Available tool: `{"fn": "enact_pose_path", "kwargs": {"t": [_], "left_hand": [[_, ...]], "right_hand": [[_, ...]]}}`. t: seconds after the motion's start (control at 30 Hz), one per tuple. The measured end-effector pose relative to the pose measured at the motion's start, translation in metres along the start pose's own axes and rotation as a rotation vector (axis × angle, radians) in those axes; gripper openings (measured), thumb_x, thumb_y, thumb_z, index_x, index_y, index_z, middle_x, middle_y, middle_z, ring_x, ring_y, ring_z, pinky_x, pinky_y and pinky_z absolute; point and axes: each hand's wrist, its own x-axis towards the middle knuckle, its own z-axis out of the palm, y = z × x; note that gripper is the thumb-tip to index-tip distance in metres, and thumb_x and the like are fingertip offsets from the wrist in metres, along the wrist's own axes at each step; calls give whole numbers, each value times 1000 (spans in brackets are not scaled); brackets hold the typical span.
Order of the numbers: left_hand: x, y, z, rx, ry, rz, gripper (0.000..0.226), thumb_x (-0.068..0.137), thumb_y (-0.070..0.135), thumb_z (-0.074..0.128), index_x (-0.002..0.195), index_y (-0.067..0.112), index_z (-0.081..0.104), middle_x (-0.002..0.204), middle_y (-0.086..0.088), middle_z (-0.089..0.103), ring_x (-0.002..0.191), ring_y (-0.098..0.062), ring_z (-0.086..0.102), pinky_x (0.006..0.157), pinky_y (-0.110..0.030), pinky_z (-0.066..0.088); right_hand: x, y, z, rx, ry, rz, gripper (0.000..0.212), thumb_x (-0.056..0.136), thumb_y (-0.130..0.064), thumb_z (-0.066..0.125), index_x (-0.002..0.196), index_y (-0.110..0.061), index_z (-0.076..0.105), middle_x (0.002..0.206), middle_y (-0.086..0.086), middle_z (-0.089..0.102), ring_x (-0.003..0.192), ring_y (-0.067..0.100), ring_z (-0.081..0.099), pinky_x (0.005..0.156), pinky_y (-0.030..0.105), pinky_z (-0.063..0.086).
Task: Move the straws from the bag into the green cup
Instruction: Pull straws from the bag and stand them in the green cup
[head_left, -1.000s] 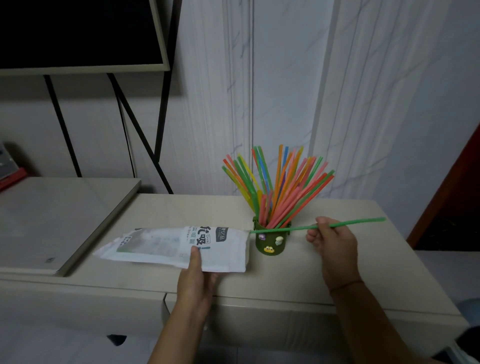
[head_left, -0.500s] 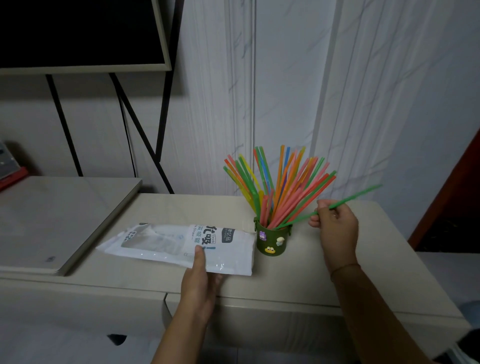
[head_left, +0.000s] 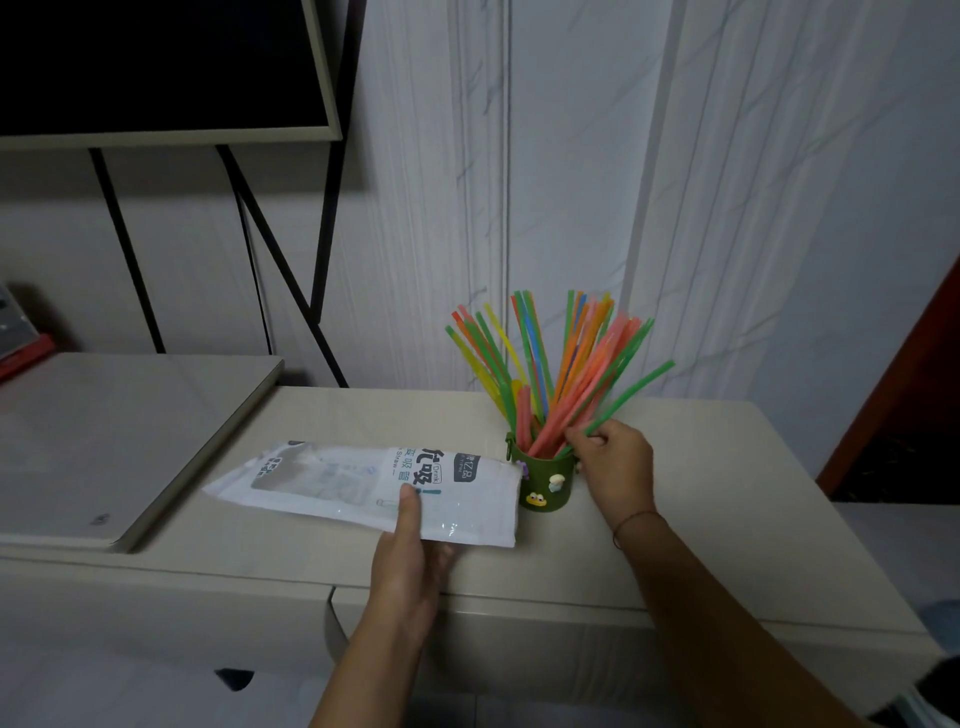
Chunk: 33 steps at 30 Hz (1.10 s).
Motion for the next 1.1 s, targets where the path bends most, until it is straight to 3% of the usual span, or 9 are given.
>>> {"fn": "enact_pose_path", "kwargs": {"t": [0.07,0.2,0.3,0.47,0.6,0.77,0.87,1.0,1.1], "left_hand": [[-1,1,0,19,-18,17,25,95,36,55,112,21,65,101,-1,77,92,-17,73,77,-37,60],[0,1,-2,81,-31,71,24,93,34,58,113,21,64,103,-1,77,92,-18,73,81,-38,58],[-1,1,-3,218,-12,160,28,87,38,65,109,21,65,99,4,77,94,-16,72,88,-37,53],[-8,2,-3,462,-73,328,19,80,32,76,98,31,70,97,19,75,90,-4,71,74,-18,56],[-17,6,5,483,-162,388,16,72,24,81,87,29,77,90,11,77,83,-7,73,63,-13,53],[-19,11,4,437,-190,391,19,71,32,76,90,37,78,95,8,77,90,-9,72,68,-13,53],[-15,12,-1,440,-132,371,16,75,32,77,90,36,78,97,11,77,93,-7,71,71,-14,54],[-11,9,-4,456,-96,330,20,77,31,77,97,29,75,102,9,76,97,-9,71,87,-34,55],[-12,8,-3,433,-98,321,26,77,37,76,101,27,74,105,8,76,100,-11,70,91,-38,52]], "right_hand": [[-4,2,-2,40,-8,17,36,78,-13,71,54,-14,45,51,-1,51,46,9,49,43,7,34],[-21,13,-7,234,-78,174,15,82,-13,68,87,-6,56,66,7,55,55,14,50,53,22,42],[-43,19,-1,520,-193,462,12,91,-10,55,81,-4,56,64,10,51,50,14,49,50,22,40],[-79,23,19,874,-522,780,25,96,-24,47,107,-11,66,103,8,71,96,23,65,79,33,52],[-87,16,32,990,-530,946,27,92,-23,54,106,-4,67,99,14,73,93,27,67,71,36,55],[-86,15,37,1004,-503,990,27,93,-26,53,103,-5,66,86,11,74,90,27,65,67,37,54],[-83,14,35,1001,-485,982,30,91,-30,56,107,-7,66,99,11,72,94,26,65,71,37,53],[-83,13,33,1026,-483,956,36,91,-31,56,116,-7,64,116,13,67,100,26,63,81,37,52],[-82,12,33,1054,-494,934,37,91,-30,56,117,-6,64,119,14,66,108,29,62,86,40,52]]}}
